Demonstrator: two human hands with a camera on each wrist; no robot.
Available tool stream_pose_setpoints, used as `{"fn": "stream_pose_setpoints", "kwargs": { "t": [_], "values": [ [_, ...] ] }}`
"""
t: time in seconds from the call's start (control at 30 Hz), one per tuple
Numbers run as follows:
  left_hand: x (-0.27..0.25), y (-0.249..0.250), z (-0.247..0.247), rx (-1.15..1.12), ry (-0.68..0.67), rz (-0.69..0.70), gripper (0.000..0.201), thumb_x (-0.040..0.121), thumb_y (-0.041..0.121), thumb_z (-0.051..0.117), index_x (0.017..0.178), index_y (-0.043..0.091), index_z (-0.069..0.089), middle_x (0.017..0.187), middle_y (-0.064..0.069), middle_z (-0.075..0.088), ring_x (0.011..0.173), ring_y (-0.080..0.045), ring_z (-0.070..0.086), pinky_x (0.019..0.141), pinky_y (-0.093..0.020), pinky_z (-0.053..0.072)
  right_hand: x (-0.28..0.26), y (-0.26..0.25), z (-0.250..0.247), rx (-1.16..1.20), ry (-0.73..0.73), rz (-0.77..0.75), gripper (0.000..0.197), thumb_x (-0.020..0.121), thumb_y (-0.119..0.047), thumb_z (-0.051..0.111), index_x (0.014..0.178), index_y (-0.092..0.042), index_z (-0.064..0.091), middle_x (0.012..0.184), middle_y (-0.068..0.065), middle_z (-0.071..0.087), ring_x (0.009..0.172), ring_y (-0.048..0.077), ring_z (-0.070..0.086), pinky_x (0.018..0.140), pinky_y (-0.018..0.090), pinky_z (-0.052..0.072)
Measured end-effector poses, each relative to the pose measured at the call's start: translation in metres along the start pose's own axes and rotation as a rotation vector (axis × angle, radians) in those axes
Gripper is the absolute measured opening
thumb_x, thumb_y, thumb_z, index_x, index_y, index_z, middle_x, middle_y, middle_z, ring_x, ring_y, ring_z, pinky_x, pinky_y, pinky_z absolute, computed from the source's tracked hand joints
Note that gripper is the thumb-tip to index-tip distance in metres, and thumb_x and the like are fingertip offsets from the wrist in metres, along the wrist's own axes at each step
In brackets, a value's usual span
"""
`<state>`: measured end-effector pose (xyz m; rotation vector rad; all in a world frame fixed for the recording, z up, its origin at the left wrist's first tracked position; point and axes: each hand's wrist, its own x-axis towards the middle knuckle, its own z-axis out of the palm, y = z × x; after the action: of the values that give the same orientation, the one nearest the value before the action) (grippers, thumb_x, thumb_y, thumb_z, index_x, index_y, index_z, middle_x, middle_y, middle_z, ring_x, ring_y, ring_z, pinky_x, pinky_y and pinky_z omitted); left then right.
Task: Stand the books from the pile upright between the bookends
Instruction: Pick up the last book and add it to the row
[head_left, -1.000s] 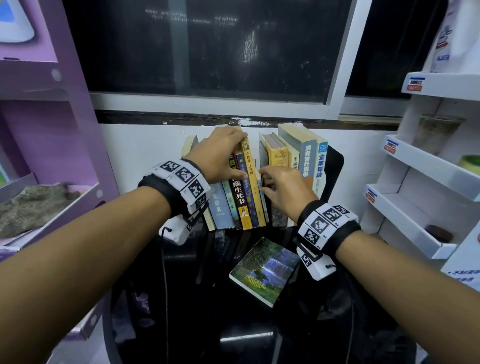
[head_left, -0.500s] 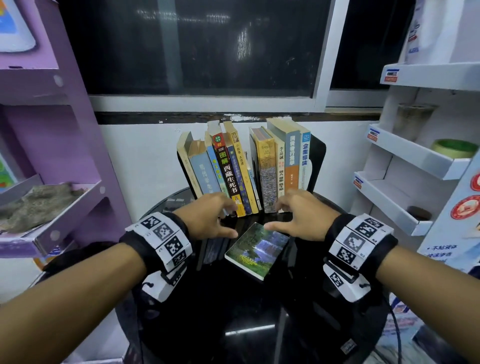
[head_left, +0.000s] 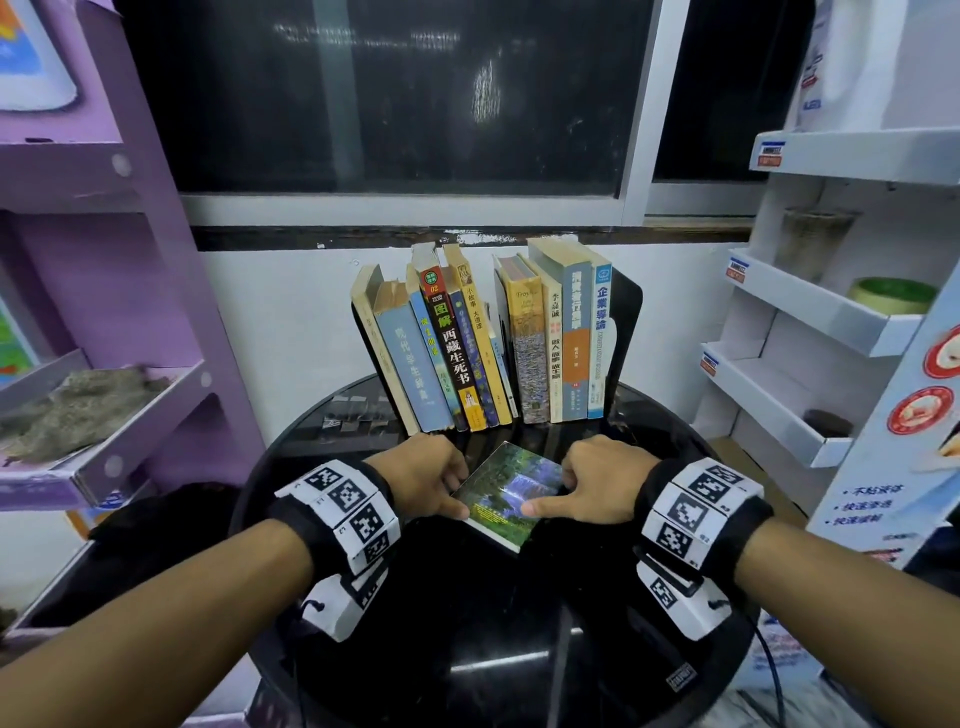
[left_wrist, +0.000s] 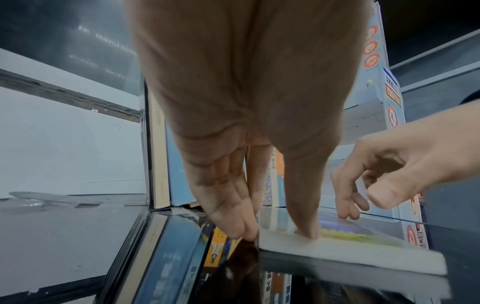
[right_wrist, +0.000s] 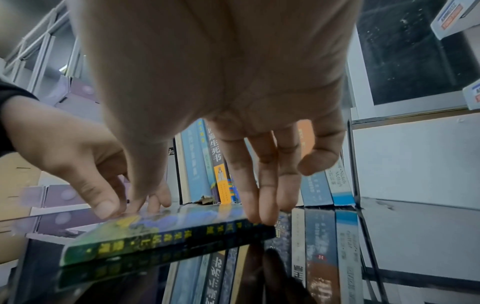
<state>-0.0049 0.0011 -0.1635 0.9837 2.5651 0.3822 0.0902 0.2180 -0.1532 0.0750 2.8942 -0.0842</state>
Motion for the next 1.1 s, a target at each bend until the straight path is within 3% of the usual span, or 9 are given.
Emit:
{"fn": "stream_pose_setpoints", "kwargs": {
  "t": [0.2, 0.3, 0.4, 0.47, 0.57, 0.63, 0.73, 0.87, 1.1],
  "values": [
    [-0.005, -0.003, 0.005, -0.05, 0.028, -0.008, 0.053, 0.081, 0.027, 0.082, 0.127, 0.008, 0.064, 0.111, -0.001, 0.072, 0.099, -0.014, 0.069, 0.082, -0.017, 0.053, 0.008, 0.004, 0.009, -0.003, 0.027, -0.018, 0.082, 0.059, -0.097, 0.045, 0.062, -0.016, 0.038, 0.063, 0.003, 0.041, 0.056, 0.02, 0.043, 0.057, 0.035, 0.038],
    [-0.012, -0.004, 0.01, -0.075, 0.041, 0.01, 0.053, 0.081, 0.031, 0.082, 0.126, 0.01, 0.065, 0.108, 0.002, 0.073, 0.095, -0.008, 0.069, 0.078, -0.011, 0.051, 0.011, 0.006, 0.01, -0.012, 0.033, -0.021, 0.087, 0.058, -0.098, 0.044, 0.067, -0.012, 0.047, 0.069, 0.003, 0.049, 0.064, 0.021, 0.051, 0.066, 0.036, 0.045],
    [-0.02, -0.007, 0.016, -0.112, 0.03, 0.028, 0.053, 0.08, 0.034, 0.082, 0.126, 0.013, 0.066, 0.105, 0.007, 0.073, 0.091, -0.002, 0.069, 0.082, -0.011, 0.052, 0.011, 0.007, 0.009, -0.035, -0.009, -0.025, 0.093, 0.062, -0.095, 0.047, 0.099, -0.012, 0.064, 0.101, 0.002, 0.058, 0.097, 0.022, 0.056, 0.089, 0.048, 0.049],
    [-0.022, -0.007, 0.018, -0.155, 0.013, 0.027, 0.053, 0.08, 0.035, 0.082, 0.126, 0.015, 0.067, 0.101, 0.01, 0.073, 0.088, 0.001, 0.069, 0.081, -0.01, 0.052, 0.01, 0.006, 0.006, -0.052, -0.041, -0.021, 0.093, 0.066, -0.092, 0.049, 0.122, -0.019, 0.061, 0.119, 0.002, 0.053, 0.114, 0.024, 0.05, 0.099, 0.052, 0.043],
    [-0.019, -0.006, 0.015, -0.154, 0.028, 0.016, 0.057, 0.078, 0.041, 0.082, 0.127, 0.016, 0.065, 0.1, 0.011, 0.072, 0.088, -0.001, 0.069, 0.081, -0.013, 0.053, 0.011, 0.007, 0.004, -0.057, -0.065, -0.018, 0.1, 0.068, -0.09, 0.051, 0.139, -0.019, 0.049, 0.129, 0.003, 0.047, 0.123, 0.025, 0.045, 0.103, 0.053, 0.039],
    [-0.012, -0.003, 0.01, -0.104, 0.04, -0.003, 0.064, 0.077, 0.048, 0.08, 0.129, 0.016, 0.061, 0.105, 0.01, 0.069, 0.093, -0.007, 0.067, 0.082, -0.016, 0.051, 0.012, 0.008, 0.003, -0.06, -0.076, -0.016, 0.105, 0.067, -0.089, 0.053, 0.143, -0.017, 0.045, 0.13, 0.003, 0.045, 0.124, 0.024, 0.044, 0.103, 0.052, 0.039],
    [0.001, -0.001, 0.005, 0.018, -0.004, -0.025, 0.08, 0.075, 0.059, 0.076, 0.139, 0.015, 0.054, 0.121, 0.004, 0.066, 0.107, -0.014, 0.063, 0.092, -0.026, 0.051, 0.014, 0.009, 0.0, -0.028, -0.086, -0.042, 0.104, 0.069, -0.085, 0.056, 0.142, -0.012, 0.045, 0.12, 0.002, 0.041, 0.114, 0.021, 0.046, 0.102, 0.046, 0.043],
    [0.012, 0.002, -0.003, 0.056, -0.048, -0.052, 0.087, 0.076, 0.059, 0.076, 0.143, 0.009, 0.05, 0.135, -0.005, 0.062, 0.12, -0.021, 0.06, 0.101, -0.034, 0.05, 0.016, 0.01, 0.0, -0.009, -0.069, -0.088, 0.093, 0.076, -0.077, 0.06, 0.137, -0.007, 0.049, 0.113, 0.002, 0.039, 0.104, 0.019, 0.046, 0.097, 0.036, 0.045],
    [0.021, 0.004, -0.002, -0.019, -0.051, -0.098, 0.082, 0.072, 0.052, 0.083, 0.134, 0.005, 0.056, 0.123, -0.004, 0.066, 0.109, -0.021, 0.064, 0.098, -0.039, 0.053, 0.021, 0.01, -0.001, 0.02, -0.106, -0.104, 0.088, 0.073, -0.076, 0.065, 0.13, -0.009, 0.056, 0.119, 0.008, 0.047, 0.106, 0.024, 0.054, 0.095, 0.042, 0.05]
  ]
}}
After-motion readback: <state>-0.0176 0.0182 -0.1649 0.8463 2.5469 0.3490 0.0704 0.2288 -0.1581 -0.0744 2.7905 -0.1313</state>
